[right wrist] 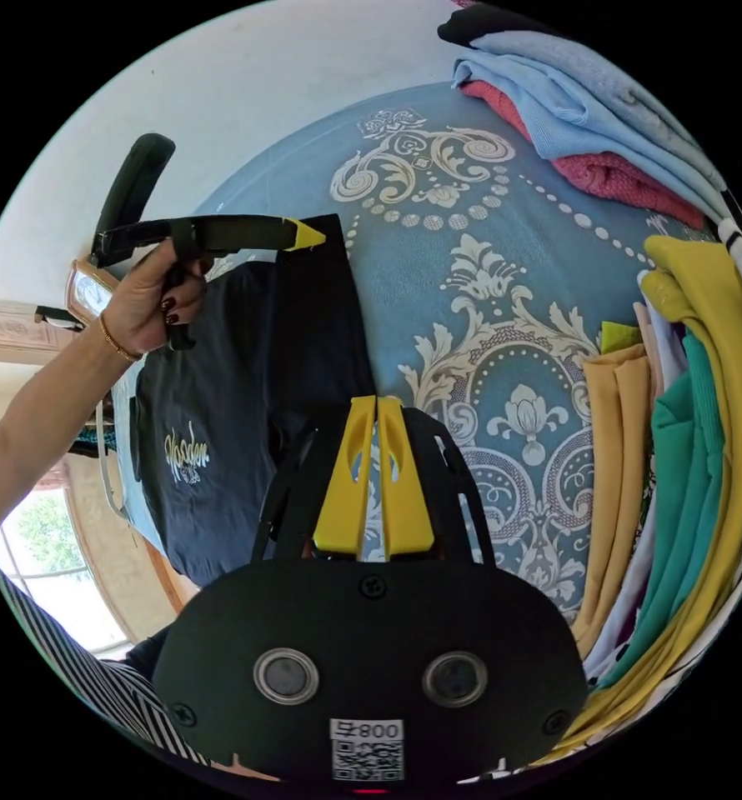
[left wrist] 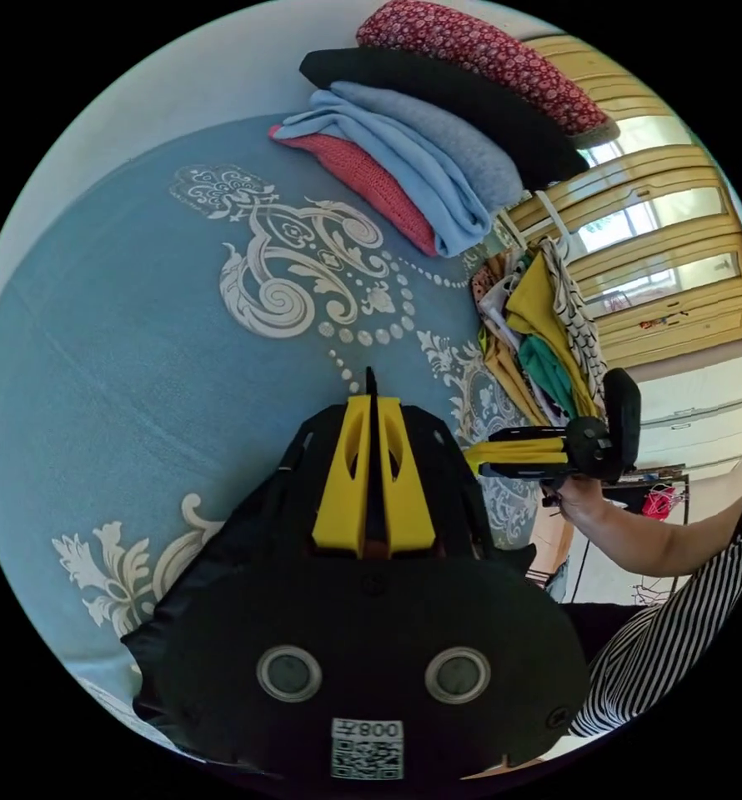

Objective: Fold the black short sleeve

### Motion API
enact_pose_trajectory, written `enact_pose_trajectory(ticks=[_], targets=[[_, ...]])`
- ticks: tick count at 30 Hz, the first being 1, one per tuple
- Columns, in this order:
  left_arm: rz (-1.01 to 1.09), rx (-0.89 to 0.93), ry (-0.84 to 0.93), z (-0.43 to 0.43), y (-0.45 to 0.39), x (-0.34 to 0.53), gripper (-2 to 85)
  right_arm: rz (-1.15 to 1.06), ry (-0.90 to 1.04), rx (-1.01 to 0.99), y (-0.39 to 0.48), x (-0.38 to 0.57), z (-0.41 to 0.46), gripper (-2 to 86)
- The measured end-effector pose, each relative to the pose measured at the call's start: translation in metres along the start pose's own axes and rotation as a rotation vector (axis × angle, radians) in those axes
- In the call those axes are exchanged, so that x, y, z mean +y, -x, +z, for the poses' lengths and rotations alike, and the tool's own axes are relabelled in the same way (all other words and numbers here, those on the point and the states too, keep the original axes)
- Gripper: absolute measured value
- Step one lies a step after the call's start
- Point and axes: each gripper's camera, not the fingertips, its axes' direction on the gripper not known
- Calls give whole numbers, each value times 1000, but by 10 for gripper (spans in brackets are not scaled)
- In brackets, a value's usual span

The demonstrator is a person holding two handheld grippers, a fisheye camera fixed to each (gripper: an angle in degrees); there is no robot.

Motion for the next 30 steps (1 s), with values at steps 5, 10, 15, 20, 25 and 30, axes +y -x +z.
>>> enact_pose_trajectory(ticks=[5, 10, 15, 20, 25, 30], targets=[[114, 95, -59, -13, -12, 0, 17, 4, -66, -25, 25, 17, 7, 1], [180, 87, -64, -5, -16, 2, 30, 59, -138, -12, 46, 33, 24, 1], [56, 78, -31, 14, 13, 17, 65, 117, -11, -38, 58, 22, 92, 4], [-115, 125, -329, -42, 43, 113, 71, 222, -66, -33, 80, 35, 117, 10], [-424, 82, -462, -83, 65, 272, 72, 98, -75, -123, 143, 18, 145, 25], [-884, -45, -574, -114, 69, 457, 80, -320, 39, -309, 285, -26, 208, 50]])
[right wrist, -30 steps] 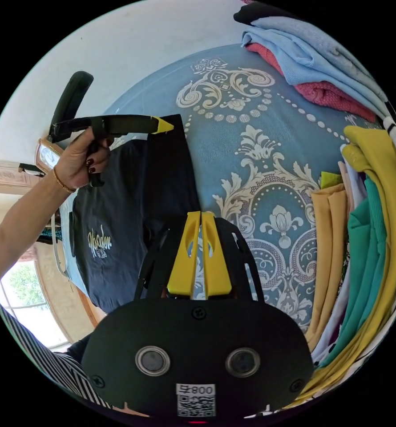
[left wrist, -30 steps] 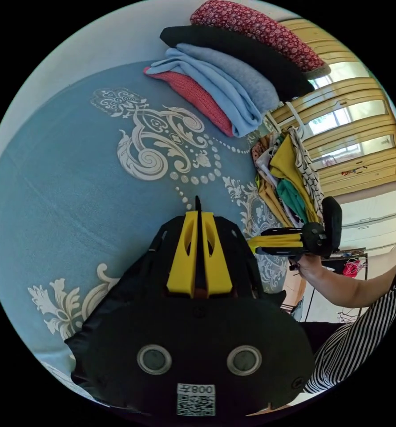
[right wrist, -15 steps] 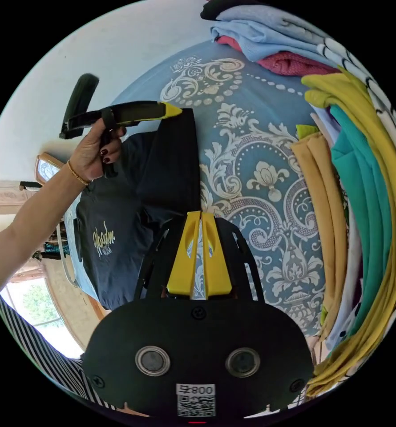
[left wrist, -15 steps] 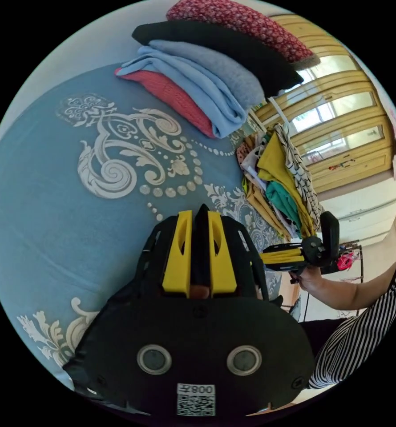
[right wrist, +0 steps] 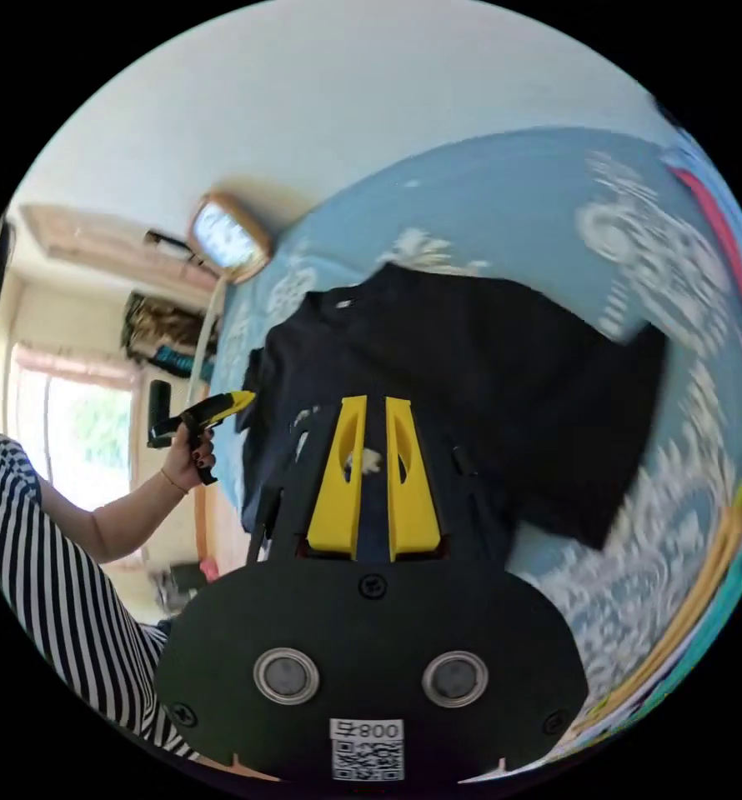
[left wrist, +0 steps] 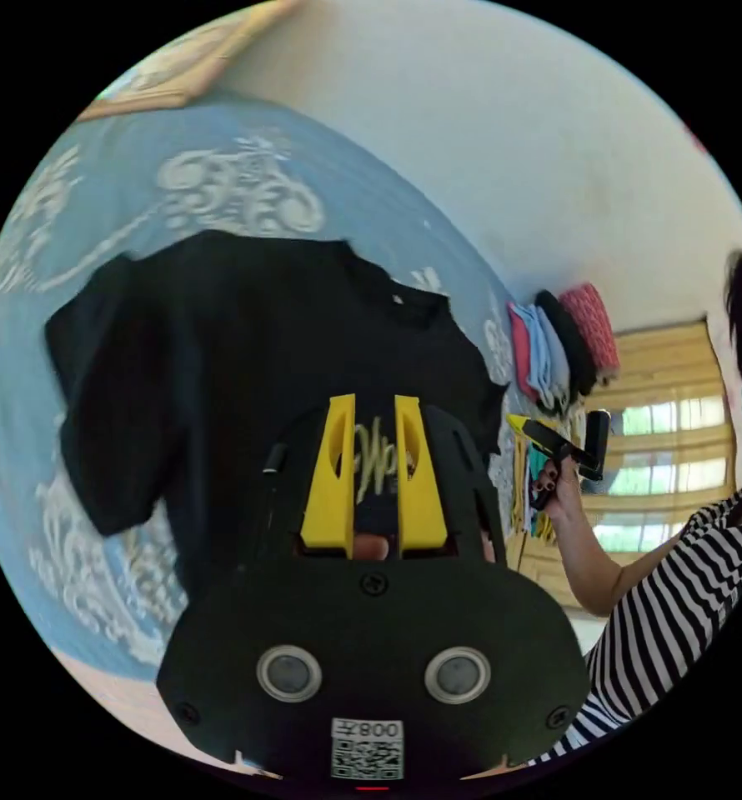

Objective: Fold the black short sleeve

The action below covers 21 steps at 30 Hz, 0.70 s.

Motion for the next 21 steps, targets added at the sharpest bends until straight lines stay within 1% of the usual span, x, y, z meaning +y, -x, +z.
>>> enact_pose_trajectory(ticks=[2, 4, 7, 9, 11, 12, 14, 15, 17, 21], targets=[[-179, -98, -114, -45, 50, 37, 88, -198, 107, -105, 57, -43, 63, 64], [-290, -154, -191, -69, 82, 60, 94, -333, 183, -156, 102, -72, 111, 69], [-397, -149, -281, -89, 123, 89, 98, -536, 279, -186, 178, -112, 187, 73], [-431, -149, -309, -92, 142, 101, 99, -646, 329, -165, 224, -129, 232, 75], [-460, -106, -321, -90, 164, 115, 99, -791, 408, -123, 283, -140, 293, 79], [-464, -96, -326, -89, 169, 118, 99, -828, 435, -108, 296, -140, 308, 79], [-483, -32, -356, -87, 189, 128, 97, -962, 534, -20, 342, -135, 368, 83], [-484, -9, -362, -86, 193, 130, 95, -994, 554, 7, 350, -132, 381, 83], [-486, 53, -374, -83, 209, 134, 86, -1101, 594, 125, 378, -121, 425, 84], [-471, 34, -339, -79, 225, 136, 65, -1184, 628, 217, 398, -106, 473, 78]])
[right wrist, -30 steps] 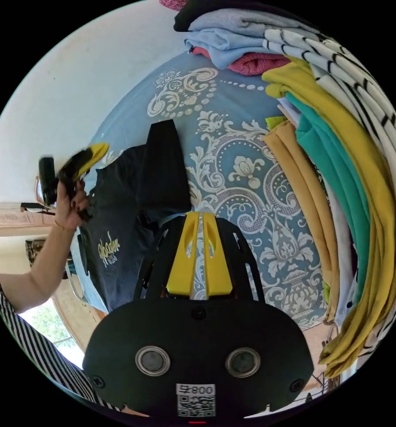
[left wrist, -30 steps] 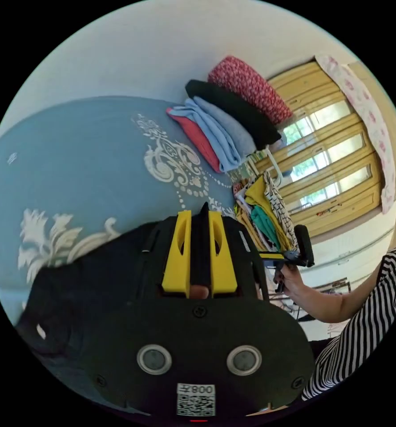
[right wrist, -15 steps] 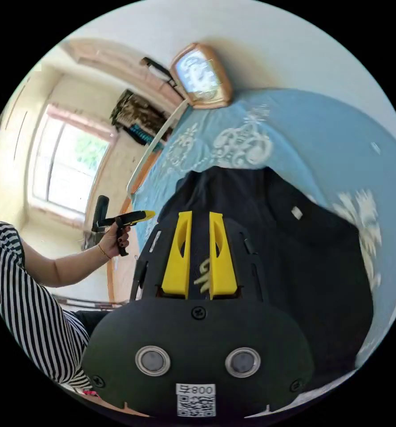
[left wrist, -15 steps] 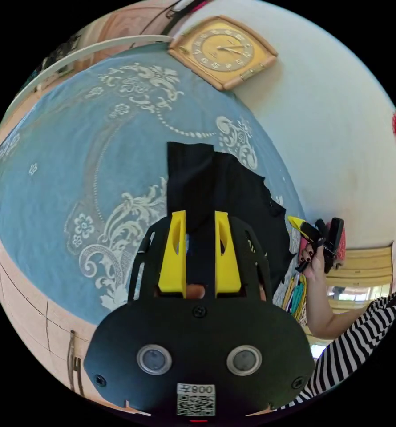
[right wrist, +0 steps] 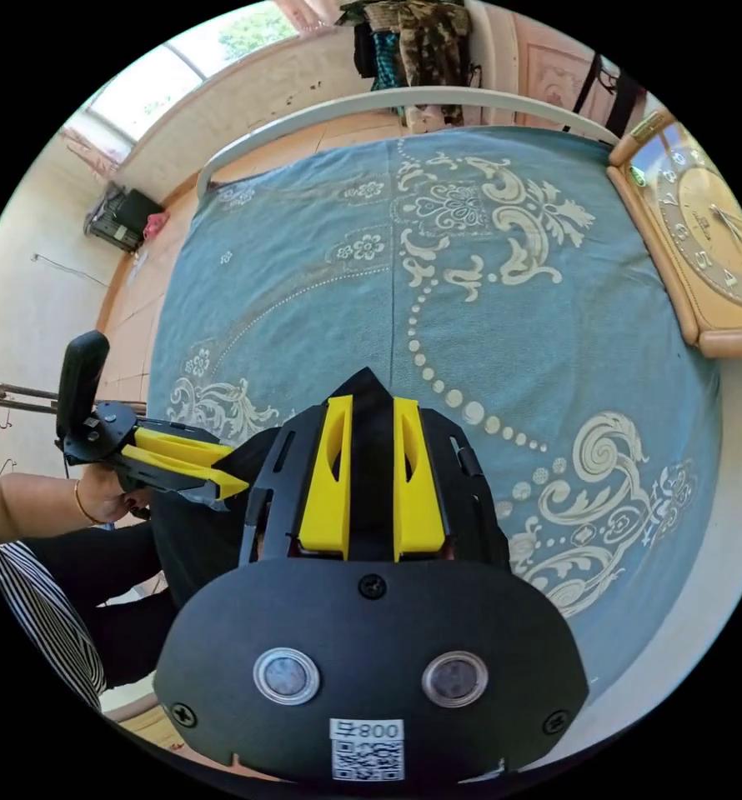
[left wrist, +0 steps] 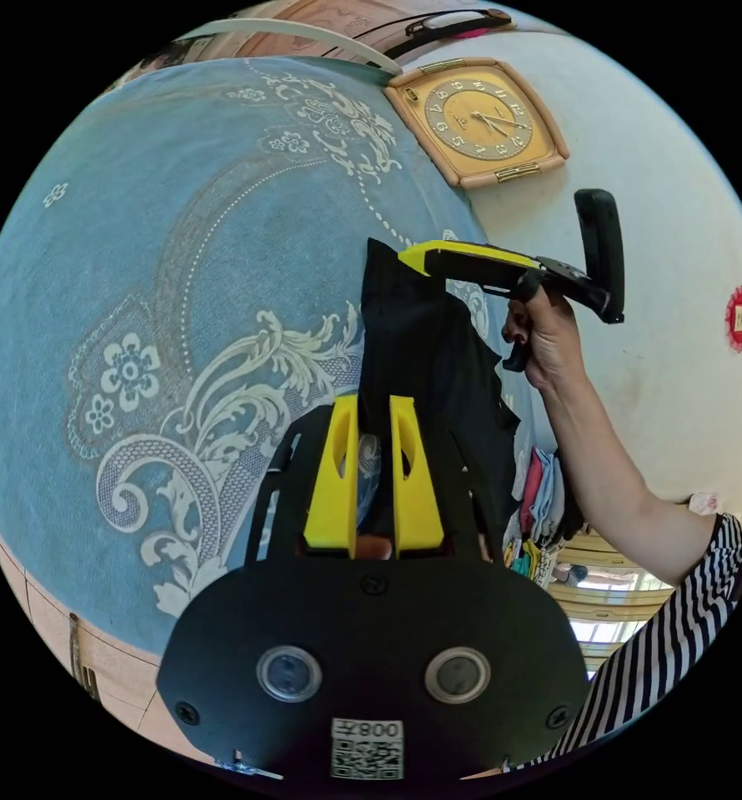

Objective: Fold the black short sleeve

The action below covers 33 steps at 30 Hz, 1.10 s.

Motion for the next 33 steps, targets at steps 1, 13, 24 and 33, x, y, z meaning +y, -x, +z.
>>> enact_pose_trajectory(ticks=[1, 13, 24, 33], targets=[[4, -3, 3, 0, 5, -1, 58, -16, 37, 10, 4, -9, 12, 66], [77, 19, -80, -35, 25, -6, 32, 30, -275, 23, -3, -6, -30, 5], [25, -28, -67, -29, 38, -10, 40, 200, -187, -27, -46, 18, 1, 54], [-20, -15, -78, -39, 12, 4, 44, 474, -471, -220, -91, 206, -69, 69]])
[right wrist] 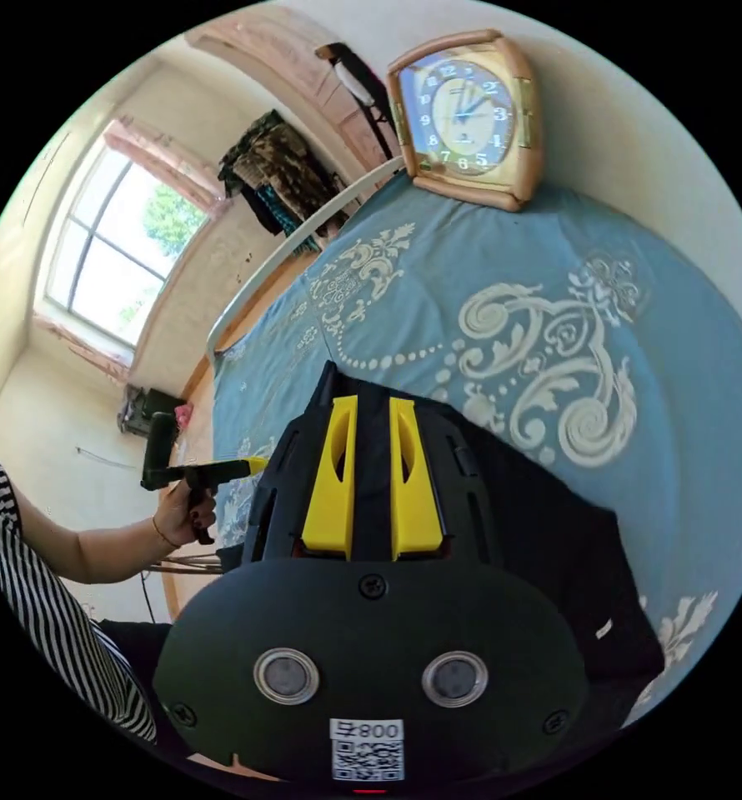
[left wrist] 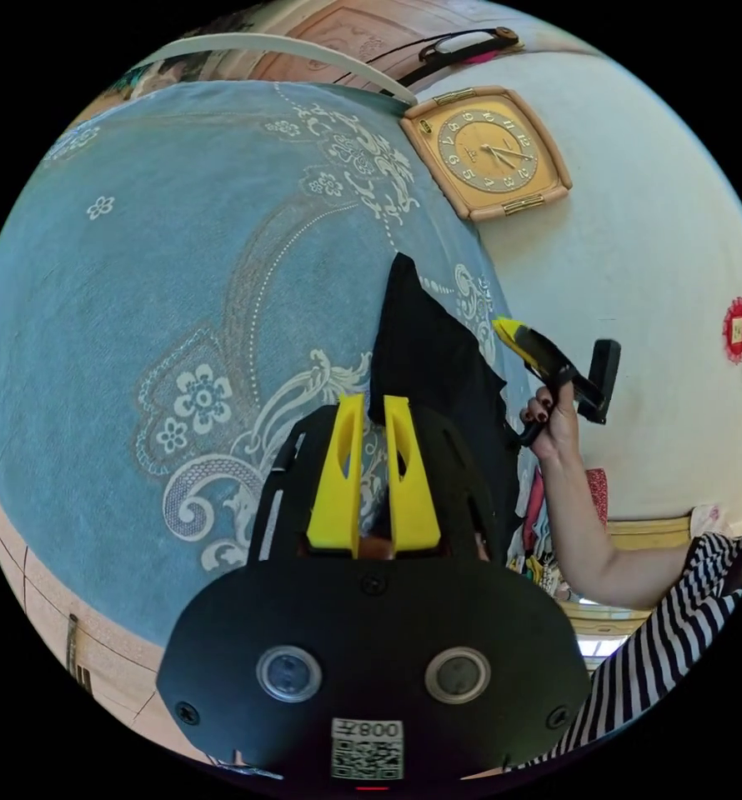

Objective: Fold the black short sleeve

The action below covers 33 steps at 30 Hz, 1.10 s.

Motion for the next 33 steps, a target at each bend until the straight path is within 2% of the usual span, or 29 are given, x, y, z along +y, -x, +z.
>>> enact_pose_trajectory(ticks=[3, 8, 10, 13, 18, 22, 26, 28, 33], targets=[[-33, 15, 22, 5, -11, 5, 44, 145, -68, -97, -34, 71, -54, 66], [-73, 18, 18, -2, -42, 28, 26, 433, -109, -26, -64, 206, -140, 61], [-24, -13, -28, -14, -66, 38, 16, 533, -129, -3, -70, 250, -170, 60], [121, 12, 6, -16, -120, 45, 9, 684, -188, 49, -75, 319, -219, 63], [444, 202, 340, 63, -231, 51, 15, 898, -224, 214, -78, 411, -288, 72], [816, 395, 577, 149, -358, 82, 46, 1054, -312, 344, -75, 483, -347, 75], [1122, 425, 707, 219, -476, 128, 75, 1151, -351, 406, -70, 543, -389, 79], [1196, 450, 766, 246, -518, 149, 82, 1168, -370, 403, -68, 562, -400, 80], [1437, 375, 845, 298, -617, 208, 89, 1209, -452, 357, -67, 606, -426, 80]])
